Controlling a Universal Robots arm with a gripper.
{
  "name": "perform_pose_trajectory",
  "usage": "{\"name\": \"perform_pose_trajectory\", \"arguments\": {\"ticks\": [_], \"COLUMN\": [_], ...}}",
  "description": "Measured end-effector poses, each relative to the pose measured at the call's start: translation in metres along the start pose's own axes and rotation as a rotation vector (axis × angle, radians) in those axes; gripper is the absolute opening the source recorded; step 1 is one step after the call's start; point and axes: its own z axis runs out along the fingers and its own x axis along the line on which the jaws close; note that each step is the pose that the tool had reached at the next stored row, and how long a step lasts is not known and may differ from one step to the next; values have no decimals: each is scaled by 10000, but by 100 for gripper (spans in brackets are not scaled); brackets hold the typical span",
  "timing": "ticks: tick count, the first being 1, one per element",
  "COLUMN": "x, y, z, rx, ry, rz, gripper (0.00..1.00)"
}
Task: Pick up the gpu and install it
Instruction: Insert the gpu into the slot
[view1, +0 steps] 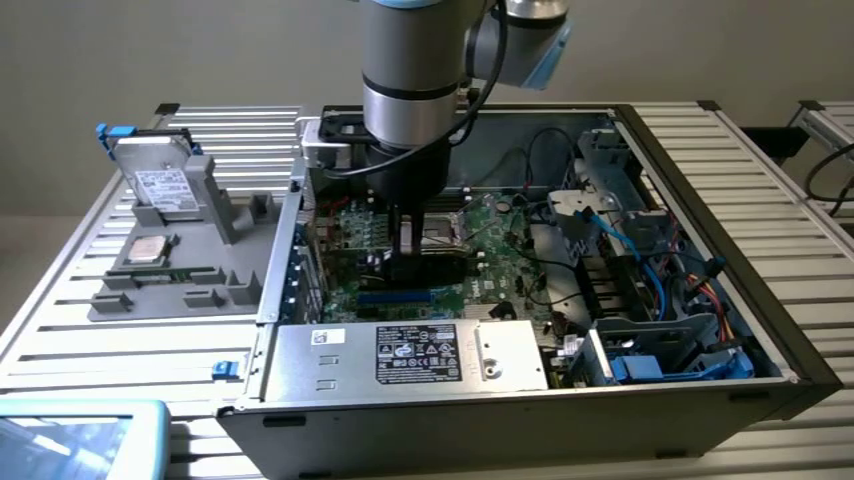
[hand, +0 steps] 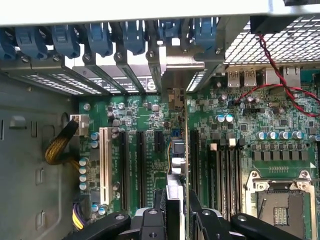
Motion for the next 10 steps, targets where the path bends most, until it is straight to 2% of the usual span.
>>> {"name": "perform_pose_trajectory", "arguments": {"ticks": [10], "x": [9], "y": [24], "z": [57], "rx": [-25], "ry": [2], "rz": [-1], "gripper": [28]}}
